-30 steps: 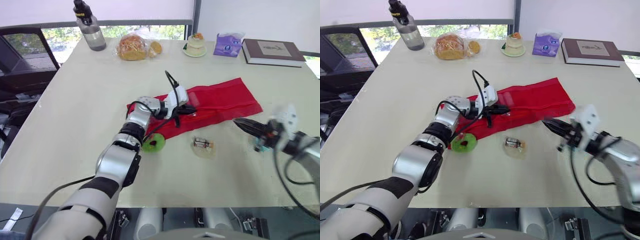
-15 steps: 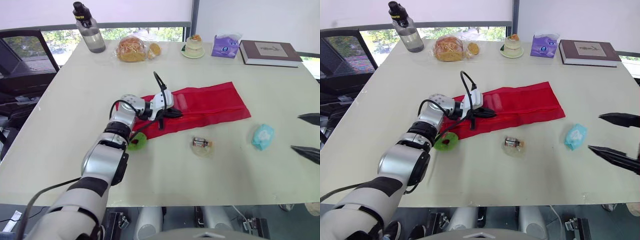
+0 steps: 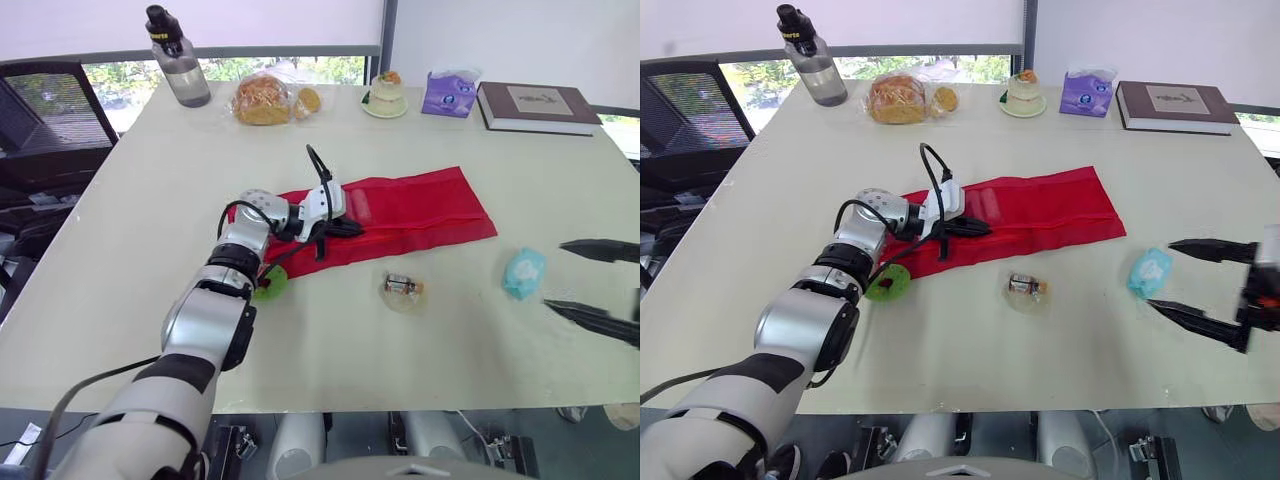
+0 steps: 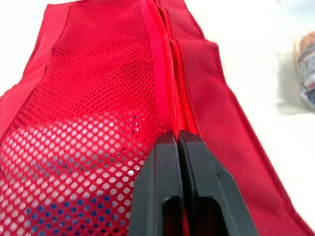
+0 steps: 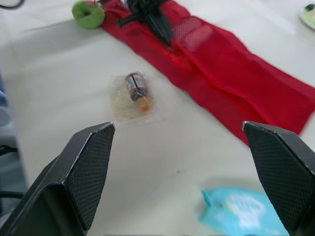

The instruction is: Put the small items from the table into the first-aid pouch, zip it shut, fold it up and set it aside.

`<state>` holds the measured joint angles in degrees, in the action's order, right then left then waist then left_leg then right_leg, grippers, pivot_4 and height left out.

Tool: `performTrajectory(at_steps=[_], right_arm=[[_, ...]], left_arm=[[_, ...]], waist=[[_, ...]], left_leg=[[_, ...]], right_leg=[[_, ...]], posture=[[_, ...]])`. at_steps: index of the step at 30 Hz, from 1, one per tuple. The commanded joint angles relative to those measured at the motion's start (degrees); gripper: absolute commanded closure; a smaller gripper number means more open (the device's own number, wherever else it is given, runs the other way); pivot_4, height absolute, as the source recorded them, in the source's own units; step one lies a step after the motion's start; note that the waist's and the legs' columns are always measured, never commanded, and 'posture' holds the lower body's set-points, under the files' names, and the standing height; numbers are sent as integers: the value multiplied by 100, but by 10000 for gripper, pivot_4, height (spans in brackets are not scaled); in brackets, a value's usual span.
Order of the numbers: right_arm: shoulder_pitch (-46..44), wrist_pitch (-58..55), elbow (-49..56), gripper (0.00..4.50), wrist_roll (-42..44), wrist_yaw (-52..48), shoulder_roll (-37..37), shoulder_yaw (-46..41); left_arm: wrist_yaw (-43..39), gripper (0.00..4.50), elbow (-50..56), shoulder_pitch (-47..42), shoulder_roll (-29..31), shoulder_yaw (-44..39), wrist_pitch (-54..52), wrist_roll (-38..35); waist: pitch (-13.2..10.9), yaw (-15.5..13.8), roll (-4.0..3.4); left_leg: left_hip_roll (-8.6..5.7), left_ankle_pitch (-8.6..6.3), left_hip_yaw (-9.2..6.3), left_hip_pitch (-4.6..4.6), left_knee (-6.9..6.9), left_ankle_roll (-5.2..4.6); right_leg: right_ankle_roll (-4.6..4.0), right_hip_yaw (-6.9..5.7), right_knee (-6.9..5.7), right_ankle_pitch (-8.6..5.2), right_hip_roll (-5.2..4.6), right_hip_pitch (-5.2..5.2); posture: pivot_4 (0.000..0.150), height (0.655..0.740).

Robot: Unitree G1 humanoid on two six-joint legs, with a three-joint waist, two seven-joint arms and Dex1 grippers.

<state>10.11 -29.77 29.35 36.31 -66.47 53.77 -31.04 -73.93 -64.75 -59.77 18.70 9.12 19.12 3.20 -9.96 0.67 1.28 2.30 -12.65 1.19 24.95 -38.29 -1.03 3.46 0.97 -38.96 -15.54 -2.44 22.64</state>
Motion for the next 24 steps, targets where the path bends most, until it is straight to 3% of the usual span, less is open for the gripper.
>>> performTrajectory(at_steps=[1,4,10,18,21,24], right_arm=[[-547,554,-122,788,-660,325,-194,1138],[-887,1031,-545,788,-1490,425,-262,2150],[-1784,1328,-1202,788,-2267,717,-859,3474],[-2454,1207,-1652,788,-2774,1011,-1502,4341],[-2471,1313,-1793,9465,-2980,1032,-1484,4483],[-2413,1328,-1762,24694,-2994,1028,-1458,4447]], left_arm=[[31,45000,114,-106,-28,-36,82,-18],[68,45000,141,-103,-70,-20,98,-9],[114,45000,206,-74,-113,-40,98,-35],[180,45000,235,-23,-207,-25,131,-32],[201,45000,228,-44,-242,-25,140,-32],[206,45000,218,-59,-256,-27,147,-31]], waist=[[-1,-3,0],[-1,-18,0],[-1,-22,-1],[-1,-49,-1],[-1,-65,-1],[-1,-64,-1]], left_leg=[[0,0,0,2,1,0],[0,0,0,2,-1,0],[-3,0,1,5,0,0],[-3,0,-3,5,-1,1],[-4,0,0,7,-1,0],[-4,0,-1,5,-1,0]], right_leg=[[0,-1,0,0,0,3],[0,-1,2,0,0,1],[-1,5,1,0,1,3],[-1,2,0,0,3,2],[-1,3,5,0,2,2],[-2,2,1,0,2,1]], posture=[[1500,7400],[1500,7400],[1500,7400],[1500,7400],[1500,7400],[1500,7400]])
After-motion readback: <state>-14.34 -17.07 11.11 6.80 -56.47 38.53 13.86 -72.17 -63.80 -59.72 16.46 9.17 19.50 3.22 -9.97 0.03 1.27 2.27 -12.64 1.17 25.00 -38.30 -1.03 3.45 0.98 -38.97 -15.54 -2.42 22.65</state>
